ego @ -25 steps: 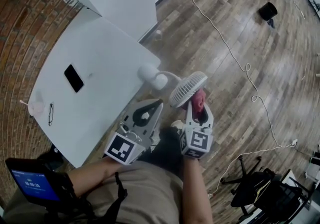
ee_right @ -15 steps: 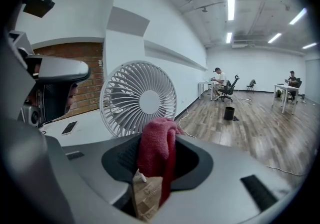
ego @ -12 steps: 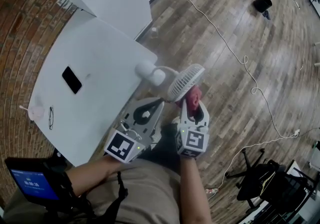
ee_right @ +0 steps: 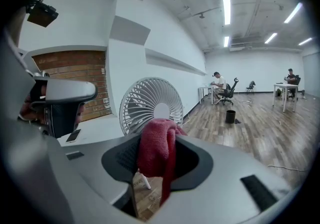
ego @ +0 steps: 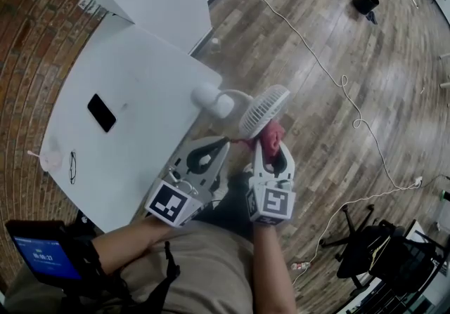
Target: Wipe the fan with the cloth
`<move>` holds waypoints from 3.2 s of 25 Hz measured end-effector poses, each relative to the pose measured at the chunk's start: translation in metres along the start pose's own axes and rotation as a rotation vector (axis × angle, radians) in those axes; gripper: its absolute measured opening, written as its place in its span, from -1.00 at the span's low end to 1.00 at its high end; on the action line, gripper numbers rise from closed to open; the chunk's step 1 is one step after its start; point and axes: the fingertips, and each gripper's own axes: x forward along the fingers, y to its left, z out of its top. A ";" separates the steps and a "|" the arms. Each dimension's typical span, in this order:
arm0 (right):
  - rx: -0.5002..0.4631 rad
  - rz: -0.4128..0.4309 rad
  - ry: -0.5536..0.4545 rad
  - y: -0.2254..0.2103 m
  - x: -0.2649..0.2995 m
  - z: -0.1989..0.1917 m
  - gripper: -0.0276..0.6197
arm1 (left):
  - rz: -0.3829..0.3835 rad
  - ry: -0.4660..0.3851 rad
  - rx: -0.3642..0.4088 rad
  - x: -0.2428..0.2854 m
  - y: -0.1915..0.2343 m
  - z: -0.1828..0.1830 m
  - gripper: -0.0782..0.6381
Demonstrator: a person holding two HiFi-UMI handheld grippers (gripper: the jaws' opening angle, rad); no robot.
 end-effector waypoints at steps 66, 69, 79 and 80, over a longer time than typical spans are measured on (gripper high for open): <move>-0.116 -0.111 -0.324 0.032 -0.022 0.097 -0.39 | -0.069 -0.041 0.144 0.037 -0.005 0.024 -0.78; -0.132 -0.116 -0.322 0.028 -0.019 0.102 -0.39 | -0.067 -0.033 0.129 0.040 -0.002 0.022 -0.78; -0.135 -0.122 -0.309 0.016 -0.011 0.113 -0.39 | -0.064 -0.044 0.105 0.051 0.002 0.030 -0.78; -0.137 -0.121 -0.312 0.015 -0.010 0.115 -0.39 | -0.064 -0.044 0.103 0.051 0.002 0.030 -0.78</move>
